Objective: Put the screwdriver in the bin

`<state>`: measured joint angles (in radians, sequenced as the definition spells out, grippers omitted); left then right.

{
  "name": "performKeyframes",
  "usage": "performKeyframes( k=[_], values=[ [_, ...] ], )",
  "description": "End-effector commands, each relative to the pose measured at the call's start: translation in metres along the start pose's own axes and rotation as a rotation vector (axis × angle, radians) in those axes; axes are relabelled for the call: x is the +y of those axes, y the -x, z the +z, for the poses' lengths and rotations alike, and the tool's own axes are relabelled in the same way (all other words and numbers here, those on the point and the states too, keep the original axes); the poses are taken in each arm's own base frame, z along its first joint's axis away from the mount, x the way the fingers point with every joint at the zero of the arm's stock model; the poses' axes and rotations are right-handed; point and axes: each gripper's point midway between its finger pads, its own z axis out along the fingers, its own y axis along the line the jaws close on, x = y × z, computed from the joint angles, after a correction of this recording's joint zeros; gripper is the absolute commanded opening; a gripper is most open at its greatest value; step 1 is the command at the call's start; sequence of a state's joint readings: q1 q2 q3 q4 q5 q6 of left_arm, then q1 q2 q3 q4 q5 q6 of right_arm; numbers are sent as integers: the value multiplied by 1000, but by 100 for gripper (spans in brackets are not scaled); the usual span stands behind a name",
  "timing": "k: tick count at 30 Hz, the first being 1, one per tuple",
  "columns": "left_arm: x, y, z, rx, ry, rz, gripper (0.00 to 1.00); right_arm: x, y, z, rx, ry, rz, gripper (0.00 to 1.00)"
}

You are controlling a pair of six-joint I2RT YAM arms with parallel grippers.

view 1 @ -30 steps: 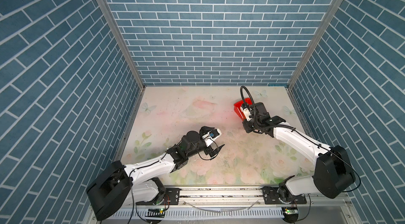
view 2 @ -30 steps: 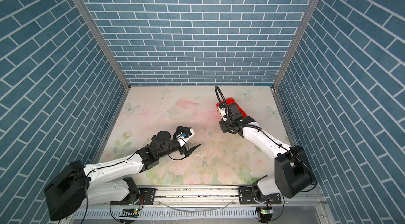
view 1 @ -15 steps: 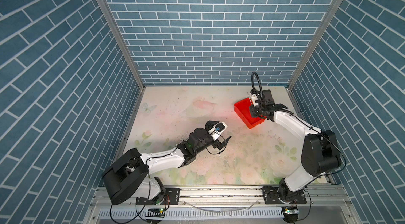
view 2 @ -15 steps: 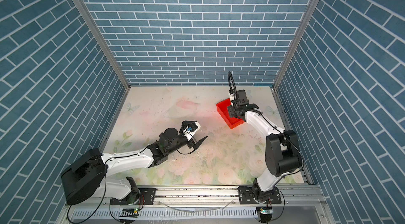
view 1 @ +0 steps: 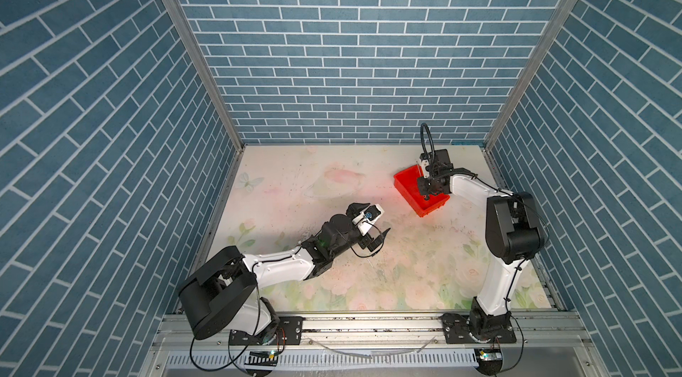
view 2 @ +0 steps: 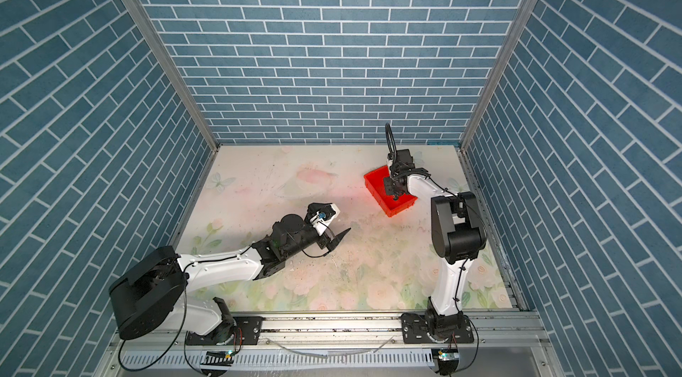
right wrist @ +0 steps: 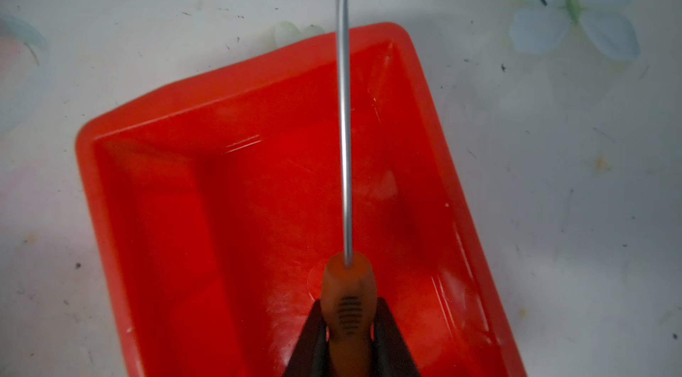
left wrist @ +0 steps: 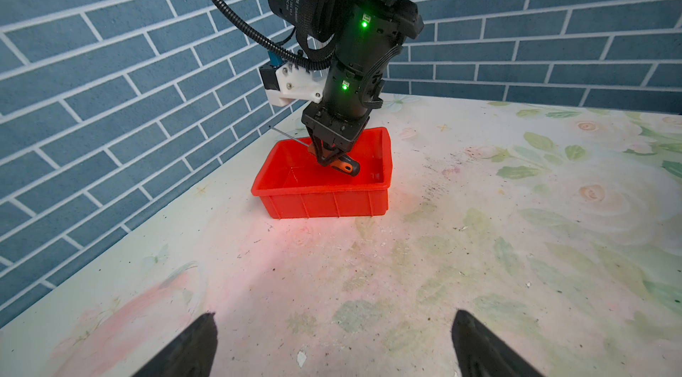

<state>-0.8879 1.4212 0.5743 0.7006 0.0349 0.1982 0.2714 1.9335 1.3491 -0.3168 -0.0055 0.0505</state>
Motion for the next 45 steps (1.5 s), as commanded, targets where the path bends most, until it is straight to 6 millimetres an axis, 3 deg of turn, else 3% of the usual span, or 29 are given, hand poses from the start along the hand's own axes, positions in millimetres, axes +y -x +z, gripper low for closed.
performKeyframes(
  k=[1,11,18,21,24,31,35,39,45],
  values=[
    [2,4,-3,-5,16,10,100,1,7,4,1,12,61,0],
    [7,3,-6,5,39,36,100,0,-8,21,63,9,91,3],
    [7,11,-11,-25,31,-6,100,6,5,-2,19,41,81,47],
    [15,9,-15,-17,51,-33,100,5,11,-21,-31,39,69,60],
    [23,8,-20,-24,39,-55,100,4,17,-42,-90,31,66,66],
    [74,3,-45,-28,141,-107,100,-7,21,-93,-258,-22,67,86],
    [124,-6,-74,-60,265,-172,100,-20,15,-114,-375,-70,53,98],
    [166,-29,-102,49,433,-154,100,-48,-4,-131,-475,-160,77,99],
    [208,-76,-141,261,678,-106,100,-92,-36,-142,-546,-326,121,99]
  ],
)
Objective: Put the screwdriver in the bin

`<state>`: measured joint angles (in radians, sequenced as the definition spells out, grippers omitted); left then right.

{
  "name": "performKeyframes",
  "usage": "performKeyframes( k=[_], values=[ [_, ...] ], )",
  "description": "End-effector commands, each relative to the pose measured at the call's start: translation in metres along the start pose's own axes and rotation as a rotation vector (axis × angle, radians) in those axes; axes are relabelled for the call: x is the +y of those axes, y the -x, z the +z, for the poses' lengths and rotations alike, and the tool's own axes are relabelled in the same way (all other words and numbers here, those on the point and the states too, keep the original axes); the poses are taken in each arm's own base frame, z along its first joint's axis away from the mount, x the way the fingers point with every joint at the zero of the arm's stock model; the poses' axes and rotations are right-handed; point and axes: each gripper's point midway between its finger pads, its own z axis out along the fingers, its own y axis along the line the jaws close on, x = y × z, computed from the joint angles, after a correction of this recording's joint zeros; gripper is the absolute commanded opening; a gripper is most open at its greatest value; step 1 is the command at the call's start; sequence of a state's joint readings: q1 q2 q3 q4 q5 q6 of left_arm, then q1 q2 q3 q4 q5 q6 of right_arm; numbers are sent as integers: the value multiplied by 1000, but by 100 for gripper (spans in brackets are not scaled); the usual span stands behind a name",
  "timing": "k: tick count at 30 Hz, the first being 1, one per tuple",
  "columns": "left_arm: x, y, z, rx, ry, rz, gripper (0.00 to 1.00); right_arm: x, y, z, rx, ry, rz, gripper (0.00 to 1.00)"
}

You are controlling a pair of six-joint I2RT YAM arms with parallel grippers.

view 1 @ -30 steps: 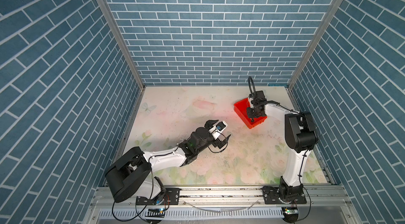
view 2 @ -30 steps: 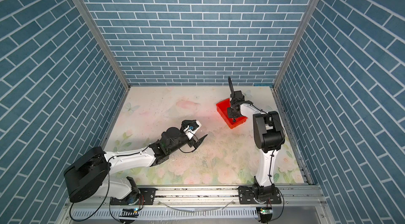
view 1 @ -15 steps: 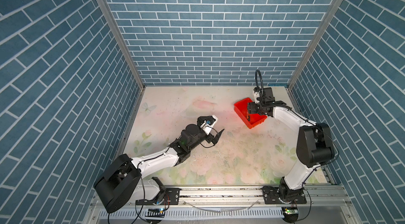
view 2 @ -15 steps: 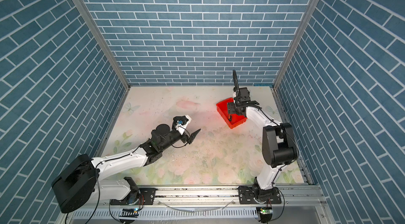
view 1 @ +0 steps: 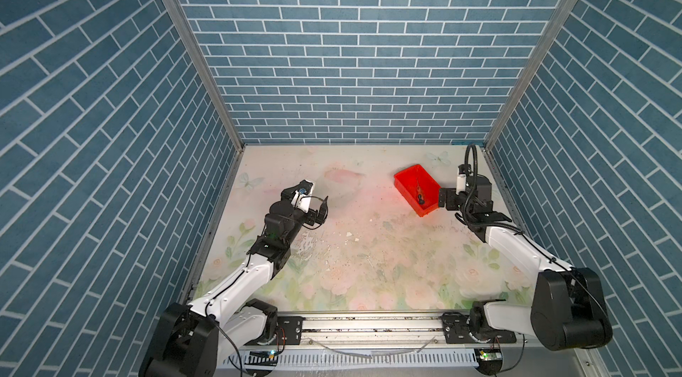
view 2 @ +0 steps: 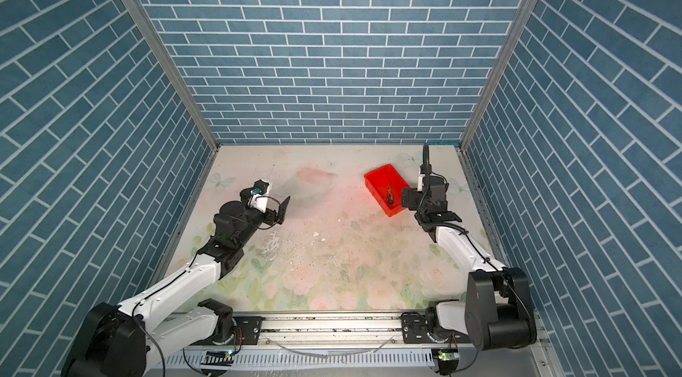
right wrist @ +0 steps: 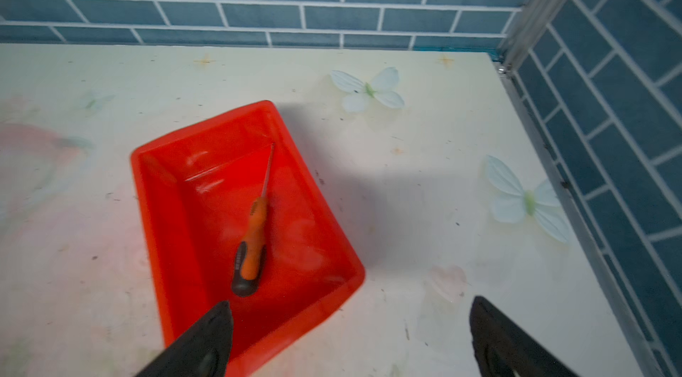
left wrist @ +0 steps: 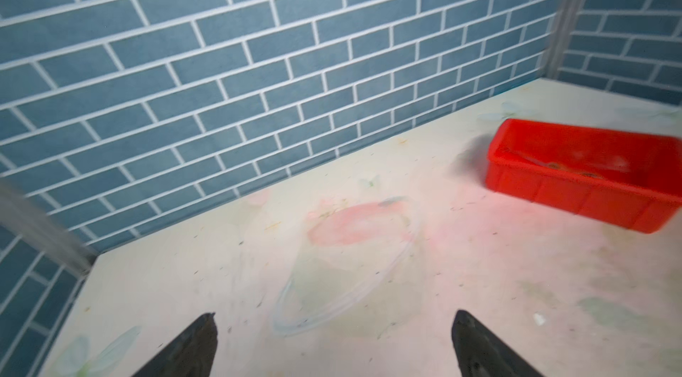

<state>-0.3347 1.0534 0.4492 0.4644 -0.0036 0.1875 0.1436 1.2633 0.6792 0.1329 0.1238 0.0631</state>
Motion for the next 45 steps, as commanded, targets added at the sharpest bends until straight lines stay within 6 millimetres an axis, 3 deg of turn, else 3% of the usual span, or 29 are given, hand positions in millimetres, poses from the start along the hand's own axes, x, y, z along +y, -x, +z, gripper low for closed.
performKeyframes(
  k=[1,8,12,16,23,28,32,45],
  values=[
    [32,-39,-5,149,153,64,100,-27,9,-6,-112,-117,-18,99],
    [70,-82,-16,188,320,25,100,-49,-17,-6,-182,-189,20,99],
    [79,-87,-16,65,325,-46,100,-53,-26,-4,-235,-196,41,99],
    [89,-89,-9,49,340,-78,100,-56,-37,3,-268,-205,50,99],
    [94,-90,4,39,327,-136,100,-54,-46,10,-288,-184,54,99],
    [93,-114,26,111,316,-138,100,-48,-52,21,-294,-133,42,99],
    [101,-121,36,167,340,-153,100,-48,-55,23,-272,-123,43,99],
    [106,-124,34,184,349,-184,100,-57,-54,34,-203,-155,75,99]
  ],
)
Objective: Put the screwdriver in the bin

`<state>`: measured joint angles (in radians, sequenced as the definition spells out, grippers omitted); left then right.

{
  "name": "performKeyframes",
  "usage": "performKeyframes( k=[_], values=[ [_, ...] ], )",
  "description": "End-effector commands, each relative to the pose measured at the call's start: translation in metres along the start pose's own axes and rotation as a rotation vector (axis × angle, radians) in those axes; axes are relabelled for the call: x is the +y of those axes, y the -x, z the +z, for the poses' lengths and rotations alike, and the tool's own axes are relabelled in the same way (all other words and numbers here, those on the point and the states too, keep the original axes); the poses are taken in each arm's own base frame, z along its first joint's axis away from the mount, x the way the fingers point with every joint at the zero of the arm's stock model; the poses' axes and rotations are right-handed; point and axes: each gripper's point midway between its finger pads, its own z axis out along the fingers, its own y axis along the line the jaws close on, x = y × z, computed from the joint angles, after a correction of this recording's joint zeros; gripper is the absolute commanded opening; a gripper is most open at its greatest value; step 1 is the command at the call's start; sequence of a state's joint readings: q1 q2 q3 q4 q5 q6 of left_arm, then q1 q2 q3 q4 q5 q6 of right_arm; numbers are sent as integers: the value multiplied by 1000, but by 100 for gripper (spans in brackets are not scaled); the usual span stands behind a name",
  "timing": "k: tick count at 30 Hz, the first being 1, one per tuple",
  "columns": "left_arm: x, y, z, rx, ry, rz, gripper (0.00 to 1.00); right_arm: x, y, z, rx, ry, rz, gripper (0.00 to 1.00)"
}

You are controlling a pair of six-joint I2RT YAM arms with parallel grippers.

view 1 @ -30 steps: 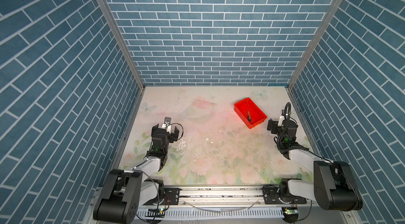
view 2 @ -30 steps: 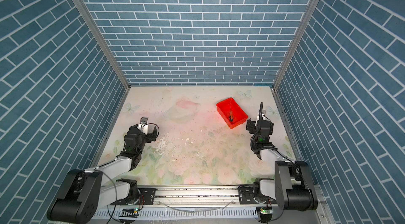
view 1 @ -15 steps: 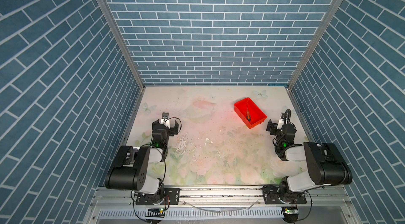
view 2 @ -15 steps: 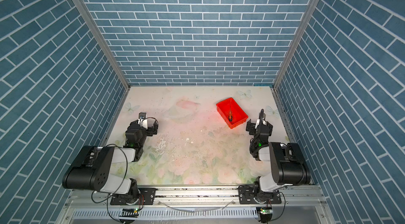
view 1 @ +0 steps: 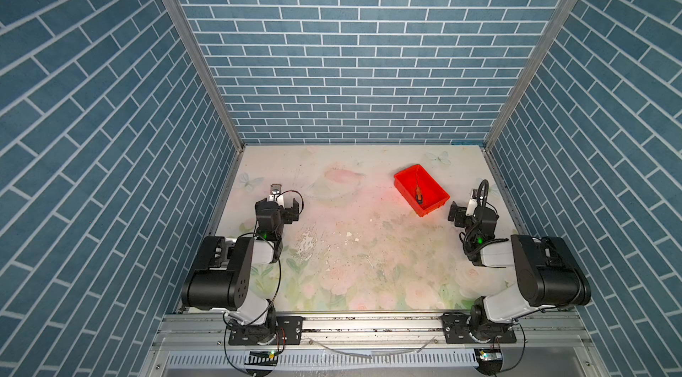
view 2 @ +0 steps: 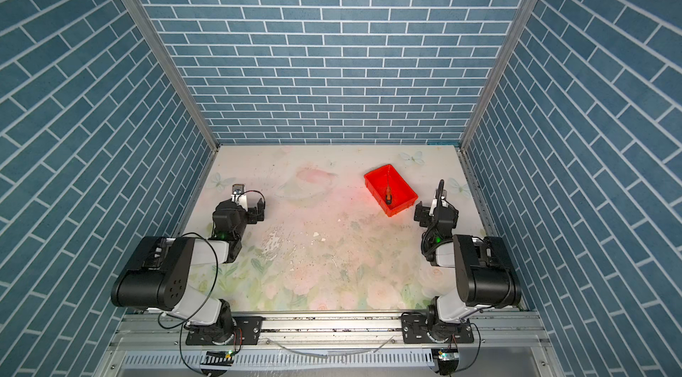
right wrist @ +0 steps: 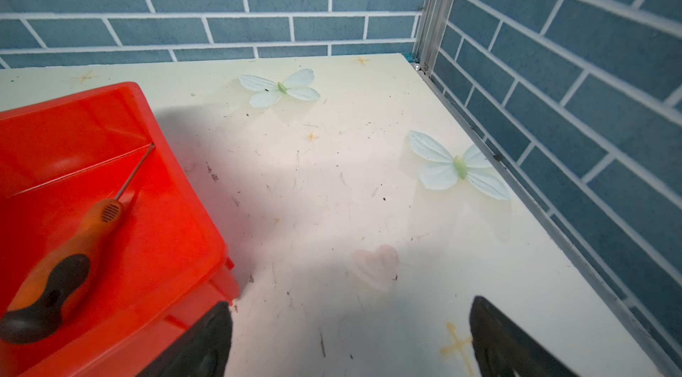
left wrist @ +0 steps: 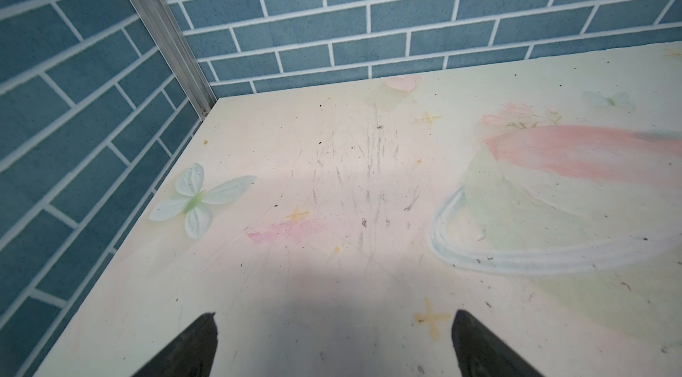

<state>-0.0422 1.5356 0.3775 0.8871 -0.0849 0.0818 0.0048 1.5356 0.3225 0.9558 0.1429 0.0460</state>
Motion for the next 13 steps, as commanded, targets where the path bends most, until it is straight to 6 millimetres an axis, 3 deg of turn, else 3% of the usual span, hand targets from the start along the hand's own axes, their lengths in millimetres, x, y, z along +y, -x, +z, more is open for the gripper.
performKeyframes(
  k=[1,13],
  values=[
    [2,1,0,0,7,-11,100,-3,10,3,-19,-10,7,99],
    [-2,1,1,2,-20,-4,100,-2,10,1,-30,-4,6,99]
  ],
)
